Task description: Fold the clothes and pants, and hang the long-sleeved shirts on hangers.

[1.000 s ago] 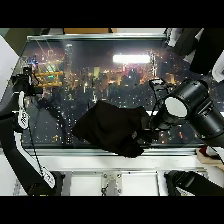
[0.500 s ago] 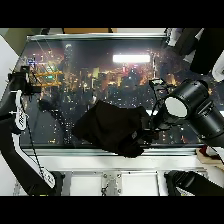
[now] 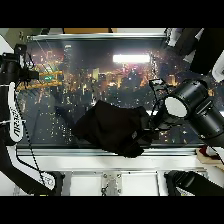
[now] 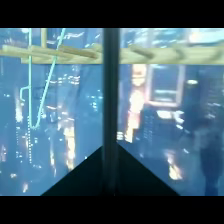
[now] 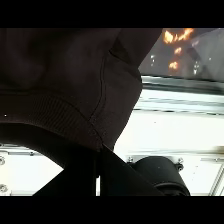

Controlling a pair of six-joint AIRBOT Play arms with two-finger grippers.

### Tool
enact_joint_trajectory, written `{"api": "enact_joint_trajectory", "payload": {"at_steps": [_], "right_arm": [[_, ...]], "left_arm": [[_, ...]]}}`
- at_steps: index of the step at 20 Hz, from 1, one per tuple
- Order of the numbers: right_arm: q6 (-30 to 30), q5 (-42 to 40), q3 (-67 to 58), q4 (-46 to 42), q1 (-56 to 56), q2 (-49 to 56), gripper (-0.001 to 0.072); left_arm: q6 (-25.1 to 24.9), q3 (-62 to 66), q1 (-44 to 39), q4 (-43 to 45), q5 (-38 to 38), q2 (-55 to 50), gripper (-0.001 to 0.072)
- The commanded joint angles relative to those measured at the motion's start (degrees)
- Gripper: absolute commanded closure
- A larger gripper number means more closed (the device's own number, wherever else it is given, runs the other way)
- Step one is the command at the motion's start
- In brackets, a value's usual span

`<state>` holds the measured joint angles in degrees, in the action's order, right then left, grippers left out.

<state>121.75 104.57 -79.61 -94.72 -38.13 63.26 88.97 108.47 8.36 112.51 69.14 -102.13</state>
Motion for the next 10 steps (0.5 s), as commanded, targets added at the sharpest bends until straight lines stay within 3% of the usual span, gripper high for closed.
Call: {"api": "enact_joint_trajectory", "payload": {"at_steps": [1,4,7,10], "right_arm": [[0.0,0.02,0.02,0.02,-0.04,0.02,0.0692],[0.0,0.0,0.02,0.02,-0.04,0.02,0.0692],[0.0,0.02,0.02,0.0,-0.04,0.04,0.0692],[0.0,0.02,0.02,0.0,-0.04,0.04,0.0693]], "left_arm": [[-0.79,0.02,-3.56,-0.2,5.66,4.81,0.0691],[-6.58,0.02,-5.88,-6.12,10.29,8.04,0.0691],[-19.67,0.02,-6.47,-22.62,15.8,11.19,0.0691],[-32.96,-0.07,-6.47,-40.48,26.84,13.53,0.0691]]}}
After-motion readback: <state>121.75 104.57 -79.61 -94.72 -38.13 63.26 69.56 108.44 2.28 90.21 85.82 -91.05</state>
